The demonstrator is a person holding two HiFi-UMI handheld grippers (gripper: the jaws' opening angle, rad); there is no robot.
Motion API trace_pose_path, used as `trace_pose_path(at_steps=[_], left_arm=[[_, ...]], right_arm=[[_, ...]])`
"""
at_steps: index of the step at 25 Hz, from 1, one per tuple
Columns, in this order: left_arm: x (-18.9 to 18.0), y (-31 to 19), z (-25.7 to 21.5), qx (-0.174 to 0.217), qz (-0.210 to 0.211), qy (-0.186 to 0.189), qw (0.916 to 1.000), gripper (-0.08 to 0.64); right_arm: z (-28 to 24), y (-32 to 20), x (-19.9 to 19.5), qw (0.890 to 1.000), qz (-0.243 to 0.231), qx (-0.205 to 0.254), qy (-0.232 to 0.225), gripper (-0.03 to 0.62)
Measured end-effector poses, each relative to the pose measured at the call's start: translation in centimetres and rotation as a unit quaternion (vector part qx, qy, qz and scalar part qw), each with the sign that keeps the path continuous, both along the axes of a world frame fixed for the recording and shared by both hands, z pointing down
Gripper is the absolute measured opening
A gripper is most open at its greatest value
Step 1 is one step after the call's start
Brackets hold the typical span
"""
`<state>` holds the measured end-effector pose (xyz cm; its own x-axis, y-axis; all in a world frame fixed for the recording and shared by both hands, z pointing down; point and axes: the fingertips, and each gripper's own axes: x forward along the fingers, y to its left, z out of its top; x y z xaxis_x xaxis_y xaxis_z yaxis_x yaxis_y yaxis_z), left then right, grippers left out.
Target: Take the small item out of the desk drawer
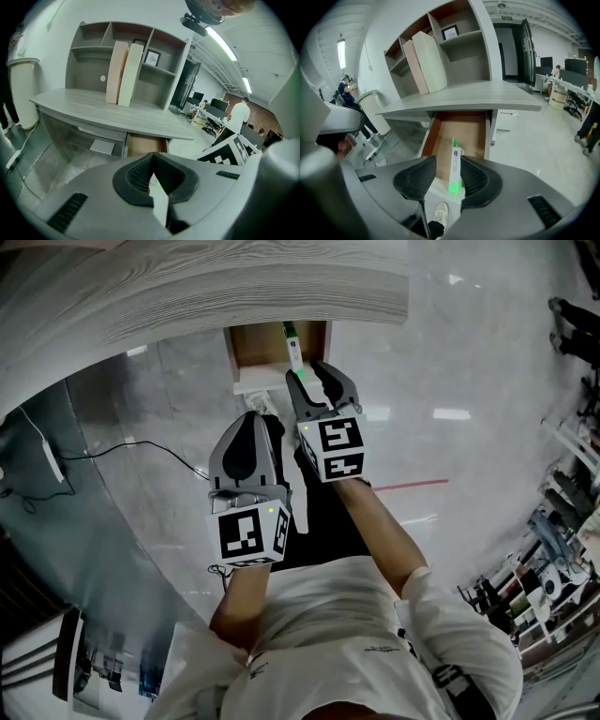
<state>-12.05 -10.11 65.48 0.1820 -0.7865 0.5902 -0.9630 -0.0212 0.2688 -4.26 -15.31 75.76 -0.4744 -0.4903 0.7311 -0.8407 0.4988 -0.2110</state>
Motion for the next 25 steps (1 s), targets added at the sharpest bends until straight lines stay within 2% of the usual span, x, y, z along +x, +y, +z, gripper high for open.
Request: trace_pose_path(at_steps=[6,12,25], left_arm=[[0.2,-0.2,0.8,-0.011,0.015,0.002,0.9998,0.015],[-0.8,-0.5,1.5,-0.014,0.011,-0.005,0.9998,0.015],[-1.4,-1.3,2.2,-0.021,0.011,-0.004,0.9997,0.015]], right_arm=[[2.6,-0.3,-0.3,0.999,0.009,-0.031,0.015,0.181],[4.6,-0.9,-0.4,0.998,0.028,-0.048,0.033,0.187],[7.1,-1.0,-0.3,0.994,0.04,-0.083,0.067,0.186]])
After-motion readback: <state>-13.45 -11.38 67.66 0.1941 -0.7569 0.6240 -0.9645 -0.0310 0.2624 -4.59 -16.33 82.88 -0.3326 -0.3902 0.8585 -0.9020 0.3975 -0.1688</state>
